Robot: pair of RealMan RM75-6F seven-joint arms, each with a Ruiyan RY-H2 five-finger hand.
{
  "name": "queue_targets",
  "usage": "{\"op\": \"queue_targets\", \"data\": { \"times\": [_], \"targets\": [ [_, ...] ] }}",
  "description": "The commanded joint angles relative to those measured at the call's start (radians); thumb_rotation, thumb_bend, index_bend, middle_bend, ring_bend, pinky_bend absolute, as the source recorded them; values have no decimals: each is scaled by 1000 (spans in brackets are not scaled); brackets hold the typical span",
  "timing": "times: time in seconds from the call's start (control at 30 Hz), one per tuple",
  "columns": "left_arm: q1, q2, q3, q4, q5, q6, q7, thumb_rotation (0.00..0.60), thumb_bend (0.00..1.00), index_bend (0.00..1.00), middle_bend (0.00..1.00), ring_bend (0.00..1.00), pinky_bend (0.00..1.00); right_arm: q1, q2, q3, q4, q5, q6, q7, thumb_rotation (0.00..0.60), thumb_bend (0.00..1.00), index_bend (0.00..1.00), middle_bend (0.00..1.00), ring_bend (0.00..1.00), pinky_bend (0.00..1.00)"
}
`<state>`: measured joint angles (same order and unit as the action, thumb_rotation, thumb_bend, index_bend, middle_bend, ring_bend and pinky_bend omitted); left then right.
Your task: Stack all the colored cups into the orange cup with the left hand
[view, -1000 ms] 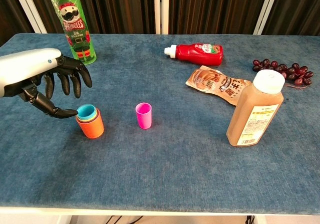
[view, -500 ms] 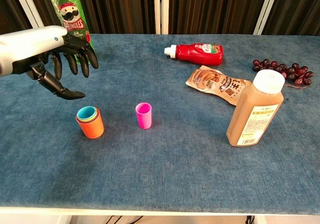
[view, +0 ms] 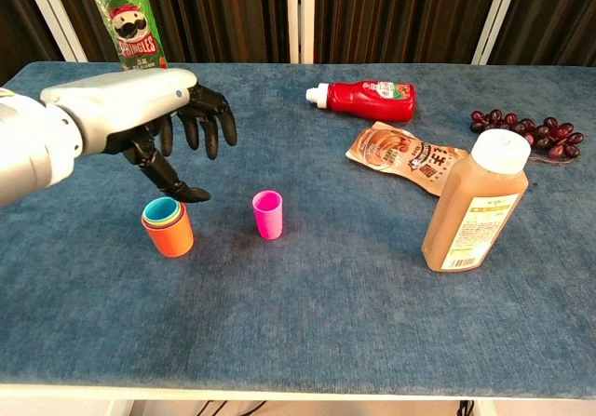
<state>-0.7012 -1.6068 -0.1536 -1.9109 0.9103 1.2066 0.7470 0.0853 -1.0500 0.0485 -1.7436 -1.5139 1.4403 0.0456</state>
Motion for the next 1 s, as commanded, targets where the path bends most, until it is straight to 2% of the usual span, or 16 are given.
{"op": "queue_targets", "data": {
  "times": [0.03, 0.23, 0.43, 1.0],
  "targets": [
    [-26, -32, -14, 24, -25, -4, 24, 600, 173, 346, 387, 340, 462, 1, 1, -2, -6, -4, -1, -3, 600, 174, 0, 0, 0, 0],
    [-66, -79, -34, 66, -82, -18, 51, 600, 172, 344, 388, 340, 464, 0, 2, -4, -15, -7, 1, -9, 600, 172, 0, 0, 0, 0],
    [-83, -104, -29, 94, -119, -24, 56, 600, 173, 340, 388, 339, 465, -3, 8, -4, -17, -9, 9, -6, 600, 173, 0, 0, 0, 0],
    [-105, -174, -10, 215, -106, -50, 3, 600, 174, 378, 418, 361, 483, -9, 7, -12, -1, -7, 7, 12, 600, 173, 0, 0, 0, 0]
  ]
}}
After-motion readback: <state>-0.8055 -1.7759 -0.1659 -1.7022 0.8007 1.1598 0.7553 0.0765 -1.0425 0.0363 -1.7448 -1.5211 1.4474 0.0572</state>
